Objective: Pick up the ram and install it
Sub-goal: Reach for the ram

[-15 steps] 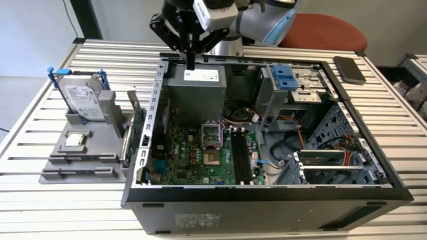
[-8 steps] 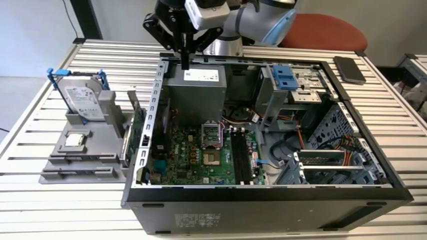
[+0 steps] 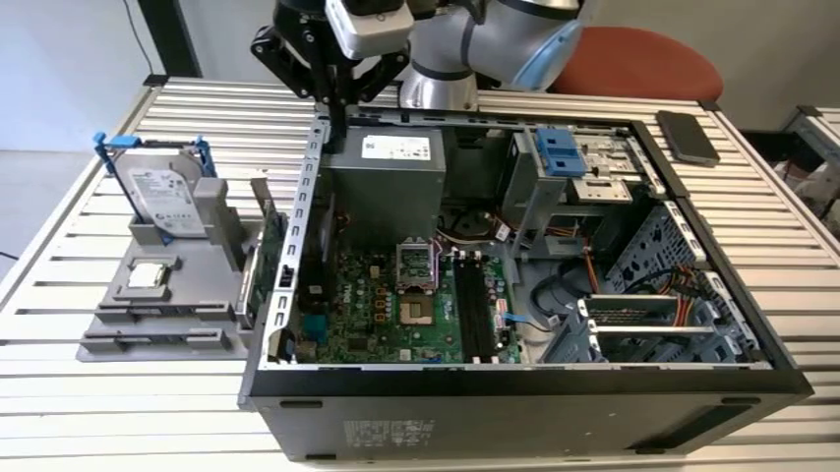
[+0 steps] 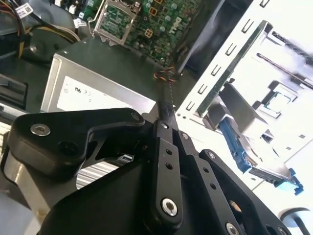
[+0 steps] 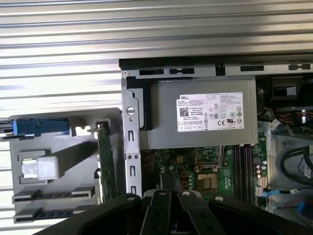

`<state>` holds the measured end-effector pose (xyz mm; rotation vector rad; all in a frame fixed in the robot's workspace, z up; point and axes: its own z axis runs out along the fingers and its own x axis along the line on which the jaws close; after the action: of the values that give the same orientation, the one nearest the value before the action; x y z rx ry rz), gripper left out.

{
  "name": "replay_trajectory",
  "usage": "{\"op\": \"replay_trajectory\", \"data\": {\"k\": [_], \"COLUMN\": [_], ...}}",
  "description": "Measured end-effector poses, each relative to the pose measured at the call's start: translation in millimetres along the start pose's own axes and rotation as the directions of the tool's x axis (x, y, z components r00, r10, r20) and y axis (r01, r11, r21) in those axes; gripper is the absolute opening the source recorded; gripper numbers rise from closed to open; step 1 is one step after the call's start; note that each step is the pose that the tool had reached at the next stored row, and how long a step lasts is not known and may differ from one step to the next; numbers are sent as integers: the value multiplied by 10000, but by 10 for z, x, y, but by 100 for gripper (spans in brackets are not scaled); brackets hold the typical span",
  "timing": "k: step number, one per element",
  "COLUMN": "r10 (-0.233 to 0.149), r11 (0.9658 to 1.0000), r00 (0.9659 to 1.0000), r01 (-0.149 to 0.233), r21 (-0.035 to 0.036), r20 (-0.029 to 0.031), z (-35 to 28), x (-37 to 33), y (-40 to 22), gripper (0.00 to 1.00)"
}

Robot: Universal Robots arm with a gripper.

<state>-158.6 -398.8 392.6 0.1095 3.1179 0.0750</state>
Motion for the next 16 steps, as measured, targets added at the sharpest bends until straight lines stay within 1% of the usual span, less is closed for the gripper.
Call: {"op": "replay_trajectory", "data": {"k": [6, 16], "r10": [-65, -220], "r11": [10000, 9998], "r00": [10000, 9998], "r01": [65, 220], "r21": [-2, -4], "r20": [-2, -11], "z": [-4, -11], "x": [182, 451], "y": [-13, -31], "gripper": [0, 0]}}
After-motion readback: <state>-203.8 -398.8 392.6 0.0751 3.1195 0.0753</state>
